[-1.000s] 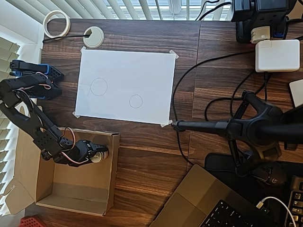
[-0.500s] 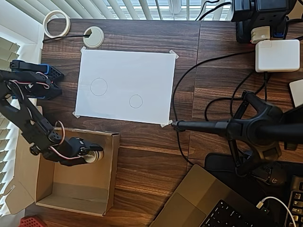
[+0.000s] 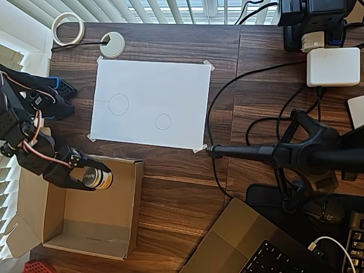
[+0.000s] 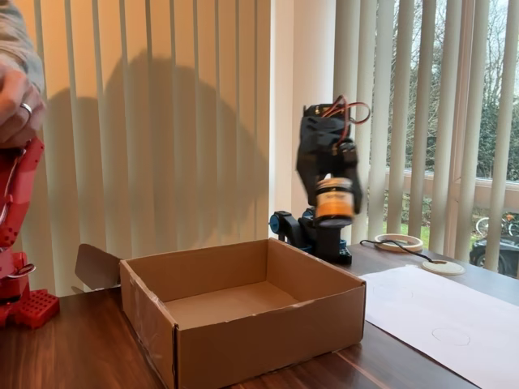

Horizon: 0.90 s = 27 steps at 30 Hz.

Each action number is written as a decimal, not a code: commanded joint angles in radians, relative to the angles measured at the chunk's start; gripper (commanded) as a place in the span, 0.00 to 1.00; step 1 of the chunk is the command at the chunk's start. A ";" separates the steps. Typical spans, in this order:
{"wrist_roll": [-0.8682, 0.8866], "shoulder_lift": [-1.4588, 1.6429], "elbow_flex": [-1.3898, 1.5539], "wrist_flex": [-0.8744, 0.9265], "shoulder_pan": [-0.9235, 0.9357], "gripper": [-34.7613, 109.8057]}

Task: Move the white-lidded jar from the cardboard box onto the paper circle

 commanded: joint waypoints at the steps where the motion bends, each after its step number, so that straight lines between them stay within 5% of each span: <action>1: 0.028 0.107 -0.006 -0.035 -0.137 0.30; 11: 0.048 -0.149 -0.034 -0.040 -0.382 0.29; 27: 0.018 -0.678 -0.290 -0.041 -0.405 0.29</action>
